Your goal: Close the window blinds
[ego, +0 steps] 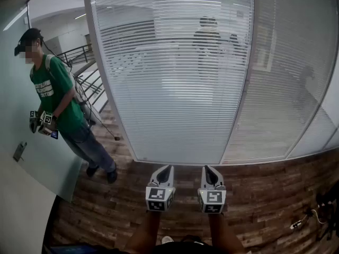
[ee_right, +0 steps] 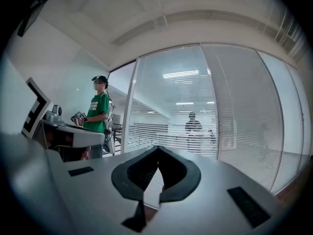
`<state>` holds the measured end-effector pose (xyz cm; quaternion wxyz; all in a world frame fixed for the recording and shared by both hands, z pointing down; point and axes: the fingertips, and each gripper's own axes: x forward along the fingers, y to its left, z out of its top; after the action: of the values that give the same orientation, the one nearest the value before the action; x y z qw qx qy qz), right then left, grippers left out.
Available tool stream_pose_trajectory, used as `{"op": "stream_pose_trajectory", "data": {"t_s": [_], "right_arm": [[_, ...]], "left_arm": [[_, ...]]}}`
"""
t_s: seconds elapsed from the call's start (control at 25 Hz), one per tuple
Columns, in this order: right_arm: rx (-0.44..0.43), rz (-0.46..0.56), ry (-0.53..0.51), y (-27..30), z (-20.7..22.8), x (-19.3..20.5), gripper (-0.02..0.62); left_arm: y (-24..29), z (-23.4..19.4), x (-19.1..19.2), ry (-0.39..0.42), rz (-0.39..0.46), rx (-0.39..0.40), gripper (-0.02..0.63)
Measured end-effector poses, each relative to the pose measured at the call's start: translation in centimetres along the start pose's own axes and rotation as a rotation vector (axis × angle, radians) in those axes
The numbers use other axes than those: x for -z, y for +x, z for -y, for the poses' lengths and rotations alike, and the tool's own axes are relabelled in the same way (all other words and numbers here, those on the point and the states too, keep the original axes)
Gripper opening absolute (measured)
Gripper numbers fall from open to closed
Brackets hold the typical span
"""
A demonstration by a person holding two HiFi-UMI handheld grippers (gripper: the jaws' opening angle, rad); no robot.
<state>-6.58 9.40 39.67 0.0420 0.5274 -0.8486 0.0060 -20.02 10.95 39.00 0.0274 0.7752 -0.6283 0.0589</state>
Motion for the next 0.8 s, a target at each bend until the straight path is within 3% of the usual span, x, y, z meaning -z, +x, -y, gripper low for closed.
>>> {"op": "stream_pose_trajectory", "data": {"t_s": [0.44,0.8], "right_arm": [[0.009,-0.015,-0.015,1.0,1.8,0.0,0.002],[0.011,0.052,-0.017,0.3,2.2,-1.1,0.003]], "left_arm": [[1.2,0.7,-0.6,0.040,0.039,0.026,-0.005],[1.3,1.5,-1.1,0.034,0.060,0.044,-0.005]]}}
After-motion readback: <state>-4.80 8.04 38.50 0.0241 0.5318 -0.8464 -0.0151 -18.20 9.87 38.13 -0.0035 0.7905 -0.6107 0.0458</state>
